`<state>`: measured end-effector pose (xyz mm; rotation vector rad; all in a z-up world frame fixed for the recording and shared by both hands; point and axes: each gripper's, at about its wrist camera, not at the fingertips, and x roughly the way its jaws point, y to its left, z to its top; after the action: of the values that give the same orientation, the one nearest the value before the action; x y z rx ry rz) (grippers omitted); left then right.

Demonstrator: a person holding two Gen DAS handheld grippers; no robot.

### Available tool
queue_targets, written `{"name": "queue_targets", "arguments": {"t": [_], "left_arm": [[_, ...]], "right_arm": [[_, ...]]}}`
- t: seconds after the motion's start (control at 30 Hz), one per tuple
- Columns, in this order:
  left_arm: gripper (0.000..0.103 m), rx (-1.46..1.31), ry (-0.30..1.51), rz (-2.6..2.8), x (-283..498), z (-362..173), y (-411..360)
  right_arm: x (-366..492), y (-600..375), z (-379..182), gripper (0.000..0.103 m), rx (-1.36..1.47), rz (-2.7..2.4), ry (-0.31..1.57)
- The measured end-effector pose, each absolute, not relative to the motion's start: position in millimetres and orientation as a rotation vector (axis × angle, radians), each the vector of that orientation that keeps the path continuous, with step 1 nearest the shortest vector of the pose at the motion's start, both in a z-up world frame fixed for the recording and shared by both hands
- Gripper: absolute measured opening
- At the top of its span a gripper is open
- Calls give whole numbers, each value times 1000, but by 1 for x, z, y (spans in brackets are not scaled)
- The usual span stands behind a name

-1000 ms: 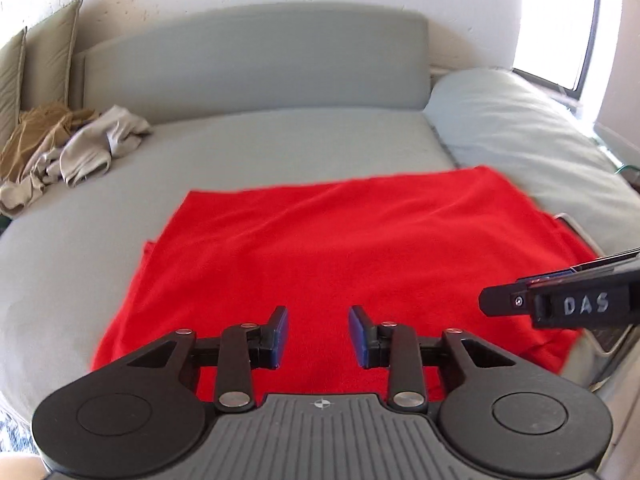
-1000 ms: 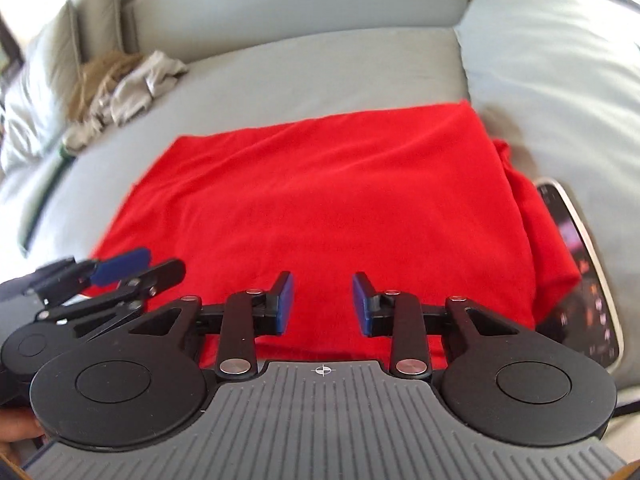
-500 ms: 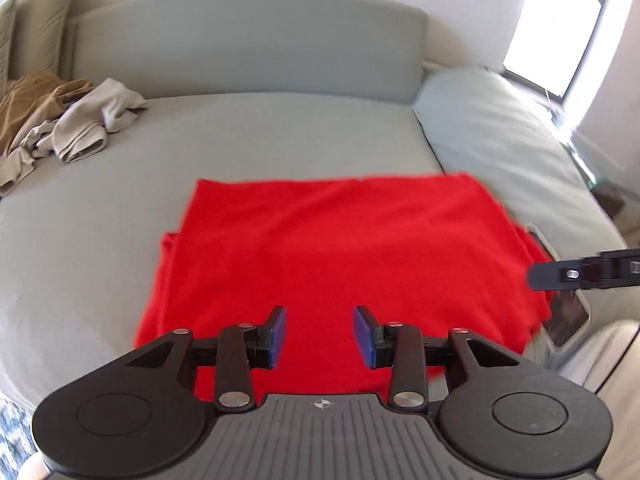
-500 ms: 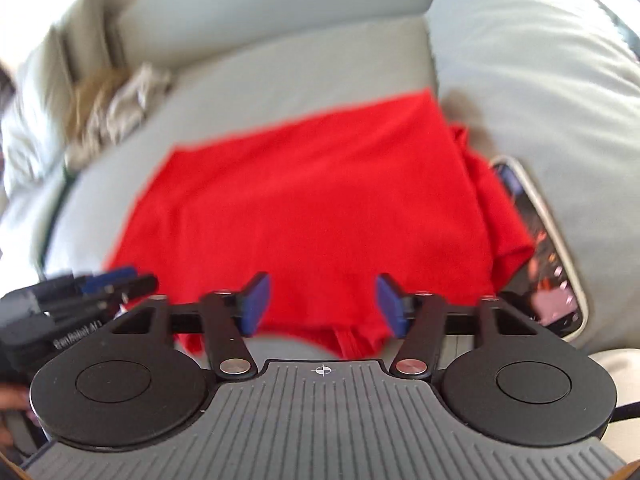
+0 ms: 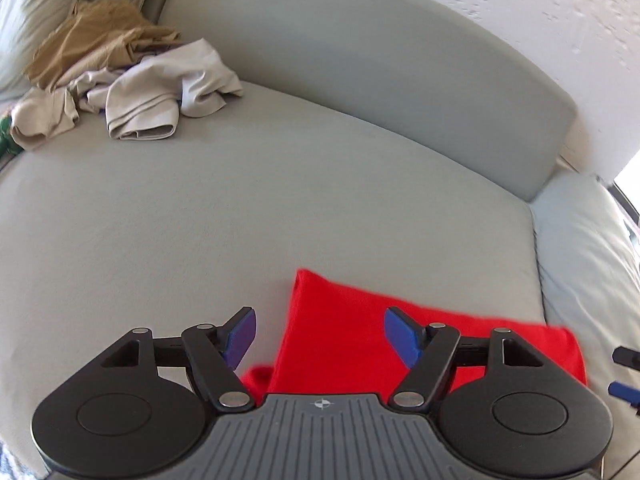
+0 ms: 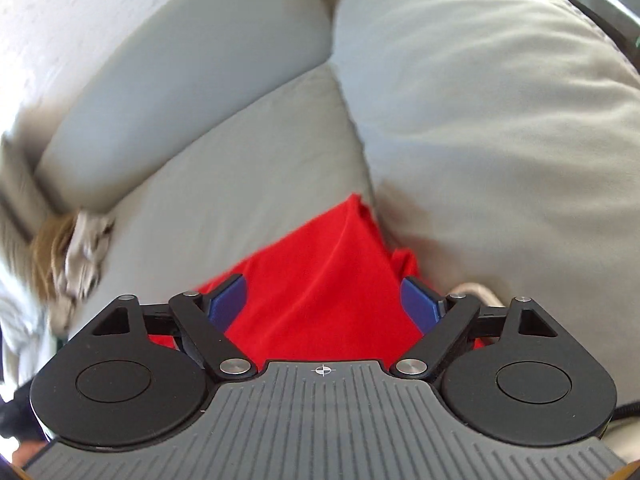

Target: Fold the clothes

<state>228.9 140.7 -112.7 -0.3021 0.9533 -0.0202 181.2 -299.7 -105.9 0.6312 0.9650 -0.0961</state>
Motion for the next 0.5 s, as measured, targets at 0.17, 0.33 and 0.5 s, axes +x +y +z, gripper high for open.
{"name": "queue_targets", "arguments": {"t": [0.17,0.33,0.5], "left_arm": [[63,-326,945,-32,263,-144,145],[40,-367,961,-77,280,-167,143],[24,-370,949,-97,280,-175,134]], "right_arm": [[224,-323,-148,62,761,-100,951],[248,-328,-180,51,757,-125,967],[262,-327,-197,33,812,-102,991]]}}
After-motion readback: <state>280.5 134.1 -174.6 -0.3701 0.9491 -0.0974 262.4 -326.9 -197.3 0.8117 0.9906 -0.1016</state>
